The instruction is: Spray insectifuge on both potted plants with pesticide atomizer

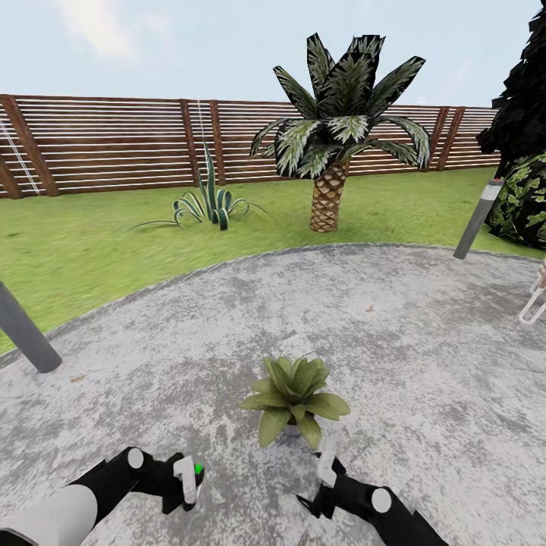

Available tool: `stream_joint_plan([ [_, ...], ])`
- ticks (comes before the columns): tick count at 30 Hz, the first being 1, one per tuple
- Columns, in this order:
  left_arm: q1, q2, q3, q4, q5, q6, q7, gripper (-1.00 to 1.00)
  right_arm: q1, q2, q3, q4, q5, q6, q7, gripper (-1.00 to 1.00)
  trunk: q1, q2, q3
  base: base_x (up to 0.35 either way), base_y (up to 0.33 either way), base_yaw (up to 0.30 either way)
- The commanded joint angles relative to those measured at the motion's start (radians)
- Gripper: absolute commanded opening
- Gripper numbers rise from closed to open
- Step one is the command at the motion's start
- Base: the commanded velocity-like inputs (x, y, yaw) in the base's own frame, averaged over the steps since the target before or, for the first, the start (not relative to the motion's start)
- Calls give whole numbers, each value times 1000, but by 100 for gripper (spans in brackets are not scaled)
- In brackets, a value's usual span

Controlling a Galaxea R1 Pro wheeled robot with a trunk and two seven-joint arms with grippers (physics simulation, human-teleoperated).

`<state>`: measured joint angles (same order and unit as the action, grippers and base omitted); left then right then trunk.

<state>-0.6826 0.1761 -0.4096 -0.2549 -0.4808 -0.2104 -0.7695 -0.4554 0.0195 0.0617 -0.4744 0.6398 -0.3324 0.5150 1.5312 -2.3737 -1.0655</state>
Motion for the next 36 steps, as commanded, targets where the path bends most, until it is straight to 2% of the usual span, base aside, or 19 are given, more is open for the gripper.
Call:
stream_joint_plan([
  [1, 0, -1, 20, -1, 7, -5, 11, -100, 0, -18, -3, 63, 5, -6, -56, 100, 0, 0, -1, 0, 0, 0],
  [2, 0, -2, 37, -1, 24, -4, 18, -100, 0, -28, -6, 104, 3, -6, -95, 100, 0, 0, -1, 0, 0, 0],
  [4, 0, -4, 108, -1, 70, 12, 33, -100, 0, -55, -36, 236, 0, -7, -251, 100, 0, 0, -1, 0, 0, 0],
  [5, 0, -5, 136, -1, 80, 37, 37, -100, 0, -66, -62, 300, -1, -7, -340, 100, 0, 0, -1, 0, 0, 0],
  [6, 0, -5, 155, -1, 86, 74, 40, -100, 0, -74, -96, 356, -1, -7, -425, 100, 0, 0, -1, 0, 0, 0],
  [8, -1, -6, 168, -2, 90, 144, 42, -100, 1, -79, -148, 406, -1, -8, -522, 100, 0, 0, -1, 0, 0, 0],
  [9, -1, -7, 172, -7, 91, 209, 43, -100, 2, -81, -187, 424, -2, -8, -578, 100, 0, 0, -1, 0, 0, 0],
  [10, -2, -8, 173, -10, 92, 256, 43, -100, 3, -81, -216, 431, -2, -8, -605, 100, 0, 0, -1, 0, 0, 0],
  [11, -4, -10, 172, -13, 93, 324, 44, -100, 4, -82, -267, 437, -5, -8, -634, 100, 0, 0, -1, 0, 0, 0],
  [13, -10, -11, 172, -16, 94, 402, 44, -100, 4, -82, -352, 441, -25, -7, -655, 100, 0, 0, -1, 0, 0, 0],
  [14, -14, -12, 171, -17, 94, 445, 43, -100, 4, -82, -413, 442, -47, -7, -662, 100, 0, 0, -1, 0, 0, 0],
  [16, -25, -13, 171, -18, 94, 496, 42, -100, 4, -90, -474, 442, -68, -8, -669, 100, 0, 0, -1, 0, 0, 0],
  [17, -33, -13, 170, -18, 93, 526, 41, -100, 5, -102, -490, 443, -73, -8, -675, 100, 0, 0, -1, 0, 0, 0],
  [21, -54, -13, 170, -19, 94, 672, 36, -100, 6, -122, -505, 444, -79, -8, -687, 100, 0, 0, -1, 0, 0, 0],
  [23, -57, -13, 169, -20, 94, 701, 34, -100, 6, -123, -506, 443, -80, -8, -688, 100, 0, 0, -1, 0, 0, 0],
  [29, -57, -22, 167, -24, 91, 721, 34, -100, 6, -123, -508, 440, -80, -8, -688, 100, 0, 0, -1, 0, 0, 0],
  [31, -57, -27, 165, -26, 88, 754, 34, -100, 6, -123, -508, 439, -81, -8, -692, 100, 0, 0, -1, 0, 0, 0],
  [34, -66, -32, 163, -43, 91, 862, 31, -100, 6, -122, -509, 440, -81, -8, -739, 100, 0, 0, -1, 0, 0, 0],
  [36, -82, -33, 162, -70, 91, 914, 5, -100, 6, -121, -509, 442, -82, -8, -790, 100, 0, 0, -1, 0, 0, 0],
])
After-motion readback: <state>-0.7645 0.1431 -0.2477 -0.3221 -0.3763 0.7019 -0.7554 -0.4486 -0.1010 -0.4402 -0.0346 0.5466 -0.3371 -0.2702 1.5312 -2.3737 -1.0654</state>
